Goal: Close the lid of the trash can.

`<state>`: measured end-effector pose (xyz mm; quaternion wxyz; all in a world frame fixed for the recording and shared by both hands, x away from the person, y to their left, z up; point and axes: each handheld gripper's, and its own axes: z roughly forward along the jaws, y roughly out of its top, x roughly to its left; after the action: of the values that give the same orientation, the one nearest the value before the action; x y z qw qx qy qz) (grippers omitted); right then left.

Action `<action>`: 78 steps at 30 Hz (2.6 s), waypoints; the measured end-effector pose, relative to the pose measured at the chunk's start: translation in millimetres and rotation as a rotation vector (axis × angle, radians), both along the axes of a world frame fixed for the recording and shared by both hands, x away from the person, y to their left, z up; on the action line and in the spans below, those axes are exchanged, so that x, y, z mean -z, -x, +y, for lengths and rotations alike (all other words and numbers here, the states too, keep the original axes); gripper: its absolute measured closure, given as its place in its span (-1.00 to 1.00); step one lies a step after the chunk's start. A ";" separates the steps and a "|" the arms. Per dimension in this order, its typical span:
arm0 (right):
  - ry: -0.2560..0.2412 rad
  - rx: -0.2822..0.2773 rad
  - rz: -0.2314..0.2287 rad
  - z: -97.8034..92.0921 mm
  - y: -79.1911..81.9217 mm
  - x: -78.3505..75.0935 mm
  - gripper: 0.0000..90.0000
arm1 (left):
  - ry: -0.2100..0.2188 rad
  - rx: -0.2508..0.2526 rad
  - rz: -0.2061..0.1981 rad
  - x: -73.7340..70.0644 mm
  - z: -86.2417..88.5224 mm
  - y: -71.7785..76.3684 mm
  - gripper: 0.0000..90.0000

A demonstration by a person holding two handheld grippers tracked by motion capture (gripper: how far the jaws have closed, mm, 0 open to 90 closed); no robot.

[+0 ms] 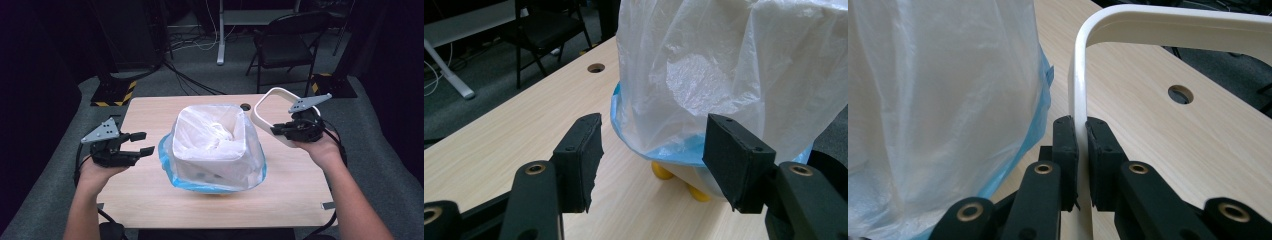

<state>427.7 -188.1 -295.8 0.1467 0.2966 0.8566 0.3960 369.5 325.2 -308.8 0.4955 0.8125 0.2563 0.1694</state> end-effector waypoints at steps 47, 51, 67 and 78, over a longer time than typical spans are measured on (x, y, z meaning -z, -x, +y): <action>0.024 -0.181 -0.133 50.1 14.7 -86.5 0.86 | -0.011 0.007 0.004 1.8 -2.9 -1.1 -0.12; 0.026 -0.207 -0.138 57.2 20.6 -88.2 0.86 | -0.012 0.008 0.000 1.6 -3.3 -0.9 -0.12; 0.037 -0.360 -0.152 91.2 50.2 -97.5 0.86 | -0.016 0.017 0.003 1.5 -6.6 0.5 -0.12; 0.042 -0.476 -0.151 116.5 69.5 -95.7 0.86 | -0.013 0.031 -0.001 1.2 -8.4 1.2 -0.12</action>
<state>358.1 -71.6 -200.2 0.1190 0.0532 0.8970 0.4224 368.4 316.8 -310.0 0.4930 0.8194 0.2424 0.1640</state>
